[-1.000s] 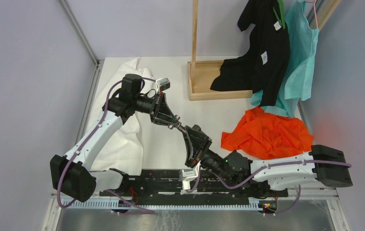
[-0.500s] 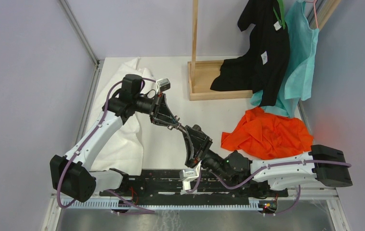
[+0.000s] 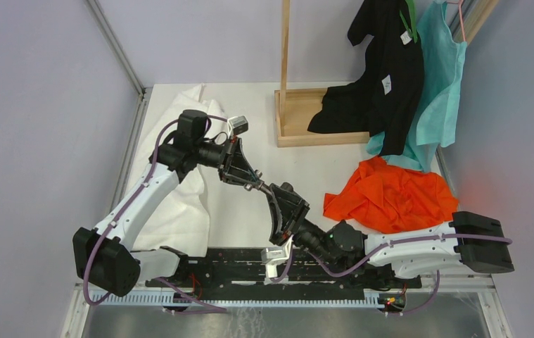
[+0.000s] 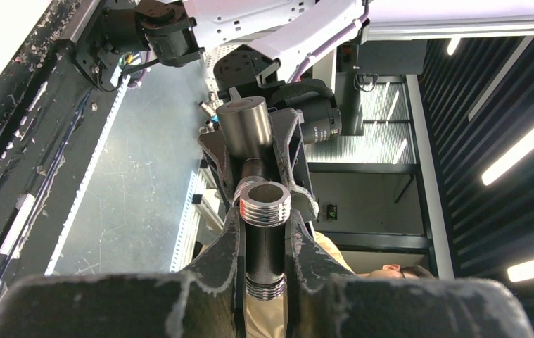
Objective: Install the water faucets
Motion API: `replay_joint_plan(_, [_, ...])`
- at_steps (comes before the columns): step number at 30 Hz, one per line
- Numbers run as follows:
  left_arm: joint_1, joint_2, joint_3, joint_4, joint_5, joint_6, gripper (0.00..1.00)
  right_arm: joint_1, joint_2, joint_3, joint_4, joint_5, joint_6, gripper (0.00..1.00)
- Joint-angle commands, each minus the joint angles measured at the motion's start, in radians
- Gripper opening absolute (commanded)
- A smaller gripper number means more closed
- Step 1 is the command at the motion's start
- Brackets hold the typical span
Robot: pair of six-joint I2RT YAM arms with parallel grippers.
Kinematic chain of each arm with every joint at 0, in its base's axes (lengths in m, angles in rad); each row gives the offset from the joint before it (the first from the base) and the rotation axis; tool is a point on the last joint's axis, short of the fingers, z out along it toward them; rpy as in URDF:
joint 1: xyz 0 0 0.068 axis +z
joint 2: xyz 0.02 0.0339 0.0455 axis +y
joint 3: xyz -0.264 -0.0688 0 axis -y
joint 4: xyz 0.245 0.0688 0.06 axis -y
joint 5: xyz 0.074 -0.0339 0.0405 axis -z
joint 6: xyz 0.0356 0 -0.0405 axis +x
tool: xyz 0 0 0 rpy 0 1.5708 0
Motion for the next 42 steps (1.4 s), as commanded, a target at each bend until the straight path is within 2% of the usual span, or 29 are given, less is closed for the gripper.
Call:
replay_joint_plan(1, [-0.022,-0.034,-0.034,-0.008,0.036,0.041,0.03,0.002,0.014,0.082,0.053,-0.055,-0.01,0.01])
replay_joint_plan(8, [-0.024,-0.037,-0.053,-0.015,0.023,0.052,0.03,0.002,-0.003,0.079,0.052,-0.079,-0.002,0.01])
replay_joint_plan(16, [-0.024,-0.013,-0.047,-0.094,0.0,0.12,0.03,0.004,-0.009,0.083,0.027,-0.103,-0.017,0.01])
replay_joint_plan(29, [-0.044,0.026,-0.023,-0.118,0.006,0.152,0.03,0.002,0.009,0.072,0.074,-0.103,-0.001,0.01])
replay_joint_plan(42, [-0.05,0.015,0.036,-0.134,0.078,0.183,0.03,-0.012,0.019,0.028,0.163,-0.088,0.167,0.01])
